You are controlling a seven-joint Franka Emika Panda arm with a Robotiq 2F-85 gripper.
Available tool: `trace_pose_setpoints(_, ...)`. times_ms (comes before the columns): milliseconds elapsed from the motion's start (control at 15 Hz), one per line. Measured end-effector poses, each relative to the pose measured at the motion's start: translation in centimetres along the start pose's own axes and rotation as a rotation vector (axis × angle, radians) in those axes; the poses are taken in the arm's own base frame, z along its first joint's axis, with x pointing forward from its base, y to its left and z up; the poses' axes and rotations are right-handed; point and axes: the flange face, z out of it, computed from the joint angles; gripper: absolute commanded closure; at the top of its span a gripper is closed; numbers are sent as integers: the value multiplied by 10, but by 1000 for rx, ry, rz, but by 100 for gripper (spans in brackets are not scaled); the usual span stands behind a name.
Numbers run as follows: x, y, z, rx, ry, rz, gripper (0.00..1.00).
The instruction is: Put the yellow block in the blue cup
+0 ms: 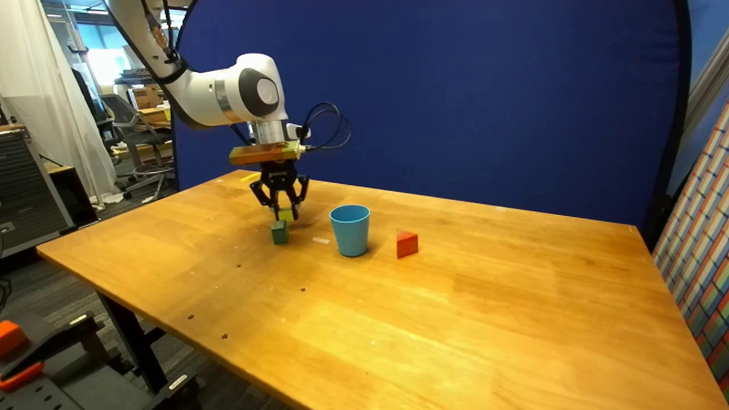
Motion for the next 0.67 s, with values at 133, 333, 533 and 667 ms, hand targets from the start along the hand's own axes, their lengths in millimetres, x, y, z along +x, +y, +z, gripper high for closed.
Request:
trace_pose_setpoints(133, -13, 39, -14, -55, 5, 87, 86)
trace_pose_setpoints(333, -36, 90, -45, -114, 33, 213, 86)
trace_pose_setpoints(533, -58, 126, -72, -132, 57, 327, 86)
trace_pose_setpoints(667, -74, 143, -80, -133, 55, 397, 86)
